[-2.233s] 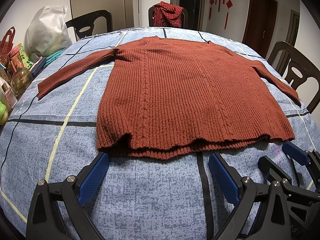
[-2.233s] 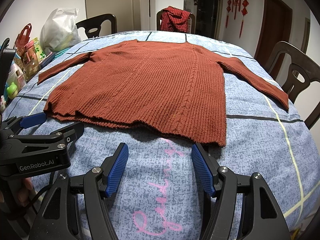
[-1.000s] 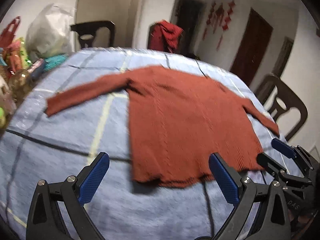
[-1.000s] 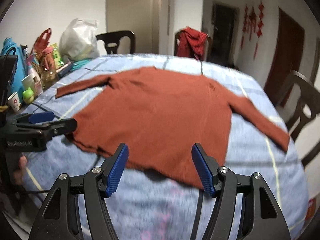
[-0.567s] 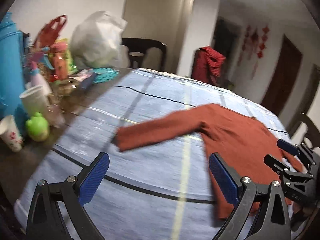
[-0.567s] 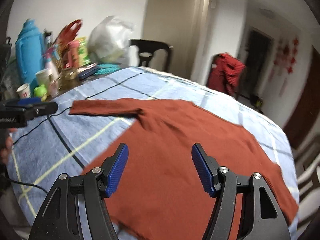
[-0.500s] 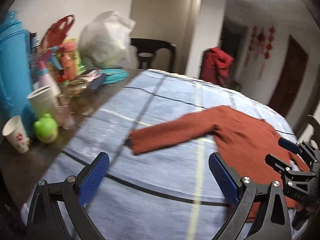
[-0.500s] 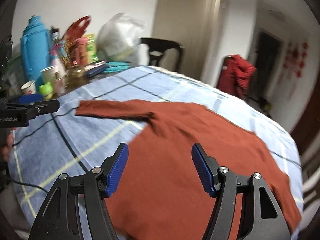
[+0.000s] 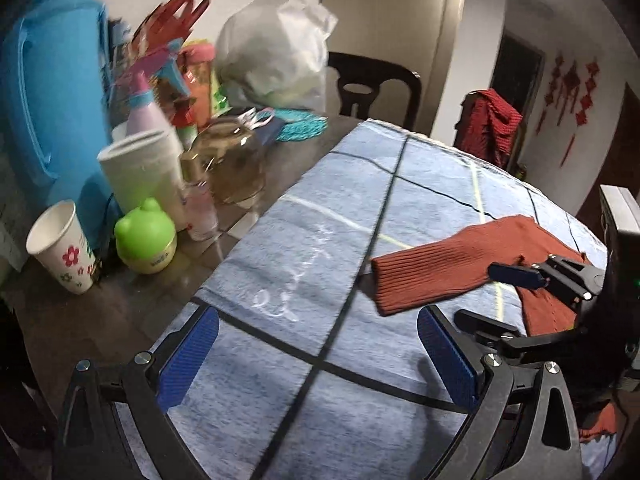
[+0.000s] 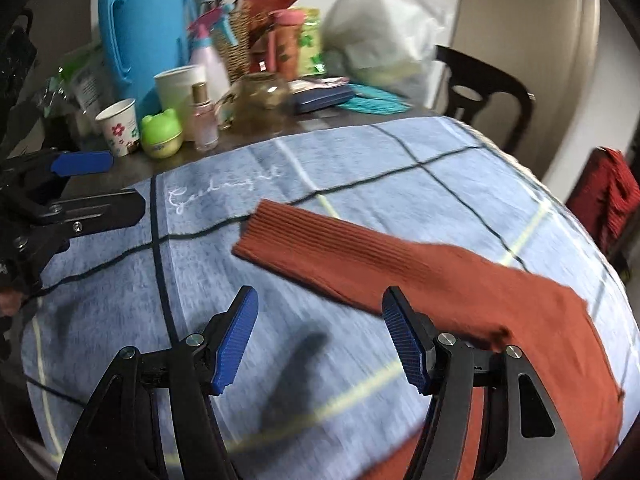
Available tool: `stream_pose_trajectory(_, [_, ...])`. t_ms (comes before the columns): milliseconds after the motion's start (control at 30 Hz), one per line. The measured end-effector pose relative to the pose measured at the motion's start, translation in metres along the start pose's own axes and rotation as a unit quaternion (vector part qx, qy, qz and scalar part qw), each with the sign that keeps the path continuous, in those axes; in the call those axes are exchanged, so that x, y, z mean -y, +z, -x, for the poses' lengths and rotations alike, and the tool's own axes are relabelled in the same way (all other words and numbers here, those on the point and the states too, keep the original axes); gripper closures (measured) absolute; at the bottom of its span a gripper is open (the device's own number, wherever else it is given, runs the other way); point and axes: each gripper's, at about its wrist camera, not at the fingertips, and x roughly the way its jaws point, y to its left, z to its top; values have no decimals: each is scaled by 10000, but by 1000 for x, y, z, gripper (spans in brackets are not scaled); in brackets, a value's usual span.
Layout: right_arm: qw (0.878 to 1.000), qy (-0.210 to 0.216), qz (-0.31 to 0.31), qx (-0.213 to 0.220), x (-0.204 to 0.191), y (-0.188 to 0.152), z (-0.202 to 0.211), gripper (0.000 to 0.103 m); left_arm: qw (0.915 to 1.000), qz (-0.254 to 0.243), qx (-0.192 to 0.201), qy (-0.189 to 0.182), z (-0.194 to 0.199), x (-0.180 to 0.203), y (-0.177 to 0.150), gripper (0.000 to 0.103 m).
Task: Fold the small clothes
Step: 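Move the right tool to the cuff of the sweater sleeve, then close the right gripper on the sleeve cuff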
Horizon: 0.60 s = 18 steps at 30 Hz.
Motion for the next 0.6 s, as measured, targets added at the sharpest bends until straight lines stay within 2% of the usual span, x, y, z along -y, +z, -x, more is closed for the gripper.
stream_pose_trajectory(200, [9979,95,575,-285,-19,13,-31,43,9998,182,-81,49,-7,-16,4,2])
stream_pose_trajectory(267, [9976,111,568,-390,-18,15,-43,54,9997,237,-101,18,-9,-19,5,2])
stream_pose_trajectory(300, [9977,139,525,-398,-17,16,-45,55,9996,264,-123,-7,-10,-21,5,2])
stream_pose_trajectory(600, [9970,71,695,-333,-22,21,-49,56,9991,325,-224,-119,-16,-20,8,2])
